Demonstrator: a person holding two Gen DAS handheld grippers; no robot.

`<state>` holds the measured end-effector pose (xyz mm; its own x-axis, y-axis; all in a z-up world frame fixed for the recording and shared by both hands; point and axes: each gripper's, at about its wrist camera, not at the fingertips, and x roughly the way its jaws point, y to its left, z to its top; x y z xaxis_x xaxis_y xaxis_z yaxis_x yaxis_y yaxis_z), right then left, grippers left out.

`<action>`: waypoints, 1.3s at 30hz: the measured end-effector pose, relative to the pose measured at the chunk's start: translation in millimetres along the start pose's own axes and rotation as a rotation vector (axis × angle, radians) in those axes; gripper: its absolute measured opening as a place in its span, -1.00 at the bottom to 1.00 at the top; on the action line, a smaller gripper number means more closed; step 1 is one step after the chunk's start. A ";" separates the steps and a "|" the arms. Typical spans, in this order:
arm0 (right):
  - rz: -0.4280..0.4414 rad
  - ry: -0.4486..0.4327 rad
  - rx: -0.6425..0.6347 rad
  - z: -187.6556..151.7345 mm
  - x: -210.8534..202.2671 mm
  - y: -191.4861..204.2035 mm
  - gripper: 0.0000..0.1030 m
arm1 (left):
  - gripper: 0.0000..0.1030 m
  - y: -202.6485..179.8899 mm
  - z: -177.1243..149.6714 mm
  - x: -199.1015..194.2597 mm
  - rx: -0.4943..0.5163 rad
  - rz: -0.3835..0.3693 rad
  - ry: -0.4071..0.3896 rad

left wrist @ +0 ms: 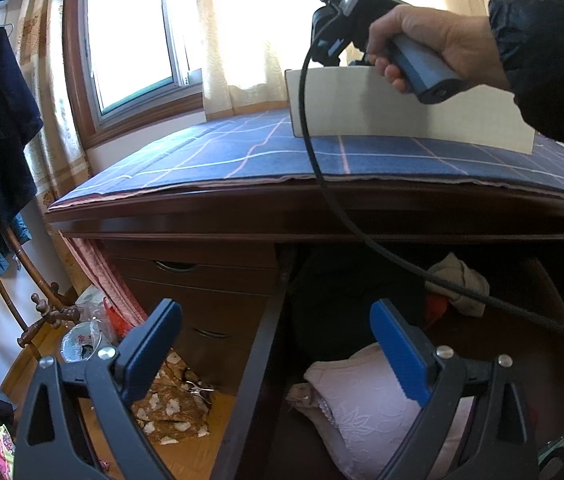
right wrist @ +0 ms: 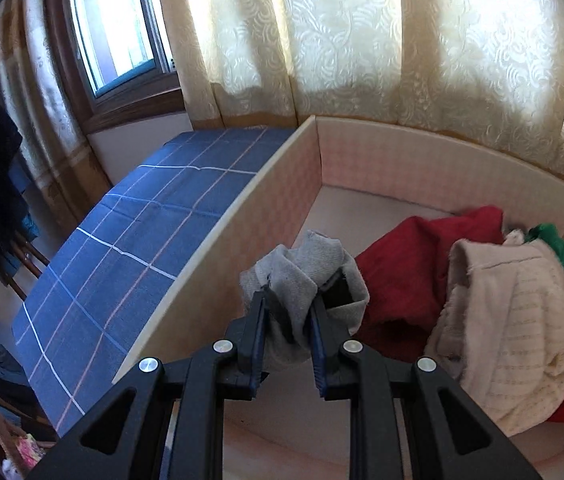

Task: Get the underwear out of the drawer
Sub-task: 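Open the right gripper to drop the grey sock into the box, then lower the right tool into the drawer toward the white socks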

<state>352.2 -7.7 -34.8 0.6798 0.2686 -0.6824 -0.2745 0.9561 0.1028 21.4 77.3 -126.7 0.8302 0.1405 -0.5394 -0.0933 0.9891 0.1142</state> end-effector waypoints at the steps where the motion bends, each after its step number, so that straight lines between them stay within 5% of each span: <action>1: -0.001 0.003 0.004 -0.8 1.7 -0.1 -0.58 | 0.88 -0.1 0.0 0.0 0.000 0.000 -0.001; 11: 0.020 0.054 0.008 -6.0 20.9 -1.2 -0.54 | 0.88 -0.1 0.2 0.1 0.001 0.002 -0.001; 16: 0.093 0.019 0.048 -4.5 10.1 -6.3 0.21 | 0.88 -0.7 -0.3 0.9 0.004 0.003 -0.005; 25: 0.163 -0.245 0.066 -17.9 -78.2 -24.2 0.22 | 0.88 -4.6 -2.4 1.1 0.009 0.017 -0.011; 39: 0.109 -0.352 0.010 -119.6 -172.3 -56.1 0.22 | 0.88 -2.9 -1.0 0.9 -0.005 0.041 -0.016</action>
<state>169.2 -121.6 -9.5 0.8398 0.3911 -0.3765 -0.3527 0.9203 0.1694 21.8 74.7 -128.4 0.8343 0.1807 -0.5208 -0.1305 0.9826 0.1319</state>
